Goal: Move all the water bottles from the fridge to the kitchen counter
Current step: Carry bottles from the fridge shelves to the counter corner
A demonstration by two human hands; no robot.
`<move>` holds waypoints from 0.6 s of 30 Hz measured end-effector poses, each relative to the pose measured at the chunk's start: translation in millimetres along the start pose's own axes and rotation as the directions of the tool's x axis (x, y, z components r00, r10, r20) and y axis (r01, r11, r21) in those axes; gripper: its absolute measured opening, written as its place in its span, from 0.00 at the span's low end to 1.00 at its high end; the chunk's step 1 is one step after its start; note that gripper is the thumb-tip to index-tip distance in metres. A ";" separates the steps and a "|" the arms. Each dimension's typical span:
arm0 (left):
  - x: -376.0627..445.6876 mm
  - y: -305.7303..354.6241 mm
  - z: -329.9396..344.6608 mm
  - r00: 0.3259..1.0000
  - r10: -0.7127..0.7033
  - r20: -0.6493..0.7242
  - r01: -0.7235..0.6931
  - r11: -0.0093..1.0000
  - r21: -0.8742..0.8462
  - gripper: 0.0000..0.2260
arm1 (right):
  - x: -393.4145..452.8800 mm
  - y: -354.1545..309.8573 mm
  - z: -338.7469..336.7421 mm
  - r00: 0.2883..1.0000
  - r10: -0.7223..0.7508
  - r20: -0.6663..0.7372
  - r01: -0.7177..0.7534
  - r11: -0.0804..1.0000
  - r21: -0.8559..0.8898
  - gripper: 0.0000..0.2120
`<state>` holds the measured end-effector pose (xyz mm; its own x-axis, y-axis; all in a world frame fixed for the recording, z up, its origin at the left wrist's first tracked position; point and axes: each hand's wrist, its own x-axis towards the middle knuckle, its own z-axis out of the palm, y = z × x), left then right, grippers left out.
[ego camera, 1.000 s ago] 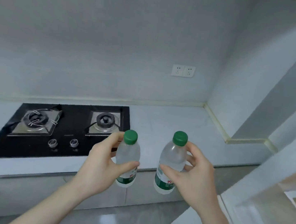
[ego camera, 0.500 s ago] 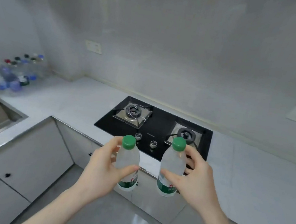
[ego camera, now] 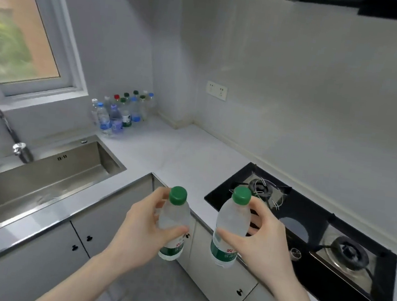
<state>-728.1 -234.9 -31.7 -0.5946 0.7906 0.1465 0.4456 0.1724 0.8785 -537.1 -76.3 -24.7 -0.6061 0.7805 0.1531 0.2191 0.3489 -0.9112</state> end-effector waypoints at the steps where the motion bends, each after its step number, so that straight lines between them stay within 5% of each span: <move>1: 7.9 -6.6 -11.7 1.000 -0.001 -0.009 0.001 1.000 0.004 0.24 | 10.4 -5.8 14.0 1.000 -0.004 0.007 0.004 1.000 0.015 0.31; 18: 138.9 -92.6 -118.3 0.970 -0.143 -0.198 0.139 0.990 -0.031 0.26 | 197.5 -23.6 156.2 0.974 -0.063 0.218 0.053 0.997 0.050 0.25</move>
<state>-931.1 -210.6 -38.9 -0.7730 0.6254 0.1070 0.3374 0.2624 0.9041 -781.5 -11.5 -32.7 -0.7706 0.6252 0.1233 0.1481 0.3638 -0.9196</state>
